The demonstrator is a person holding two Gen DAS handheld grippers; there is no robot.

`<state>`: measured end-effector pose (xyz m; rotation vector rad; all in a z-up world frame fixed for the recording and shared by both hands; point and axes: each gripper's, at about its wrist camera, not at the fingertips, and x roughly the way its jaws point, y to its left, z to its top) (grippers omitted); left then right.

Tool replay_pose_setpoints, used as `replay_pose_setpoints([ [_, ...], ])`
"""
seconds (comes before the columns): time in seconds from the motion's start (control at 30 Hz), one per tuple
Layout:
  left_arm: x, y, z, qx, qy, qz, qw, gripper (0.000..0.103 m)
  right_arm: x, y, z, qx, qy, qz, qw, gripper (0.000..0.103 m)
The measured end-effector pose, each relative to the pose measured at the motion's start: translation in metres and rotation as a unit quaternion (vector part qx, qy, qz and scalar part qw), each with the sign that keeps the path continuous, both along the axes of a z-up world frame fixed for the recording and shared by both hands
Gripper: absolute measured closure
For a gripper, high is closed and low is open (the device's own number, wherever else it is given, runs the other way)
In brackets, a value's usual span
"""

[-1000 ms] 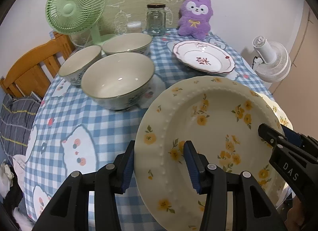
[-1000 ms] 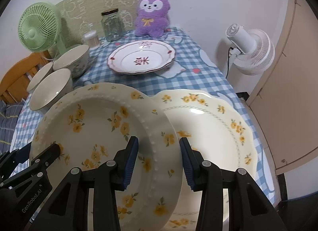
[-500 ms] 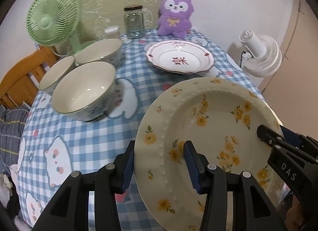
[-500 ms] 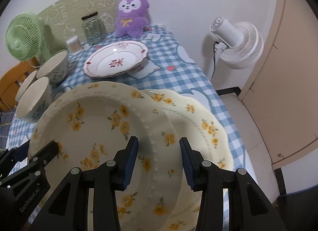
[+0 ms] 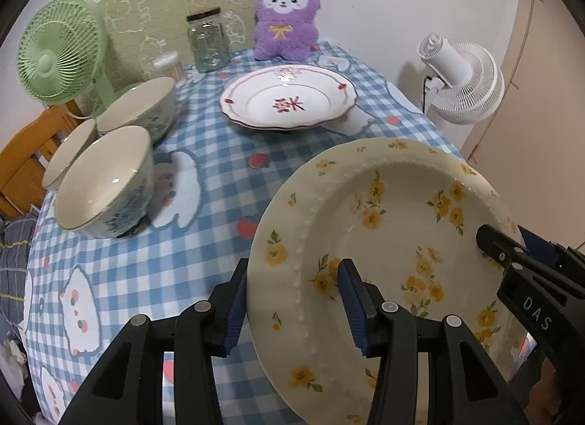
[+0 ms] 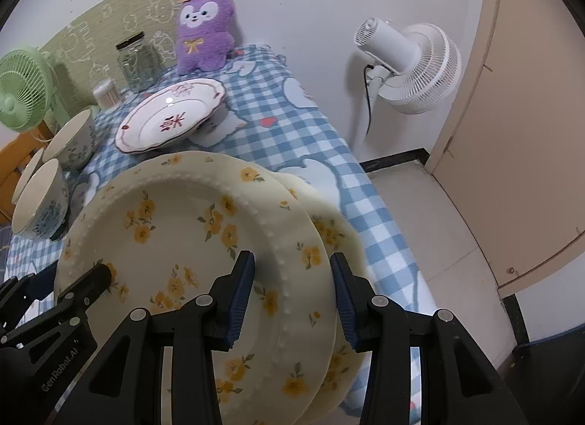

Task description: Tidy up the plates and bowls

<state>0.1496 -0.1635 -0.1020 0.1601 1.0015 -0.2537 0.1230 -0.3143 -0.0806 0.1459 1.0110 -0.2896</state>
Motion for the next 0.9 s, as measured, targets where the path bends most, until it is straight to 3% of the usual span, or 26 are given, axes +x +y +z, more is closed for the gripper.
replay_pose_setpoints([
  [0.33,0.007,-0.018,-0.011,0.0,0.01,-0.009,0.9999,0.055,0.001,-0.017,-0.006,-0.007,0.001,-0.009,1.0,0.057],
  [0.9,0.013,-0.013,-0.021,-0.017,0.038,-0.012,0.9991,0.054,0.006,-0.01,-0.009,-0.037,0.011,-0.009,0.999,0.056],
])
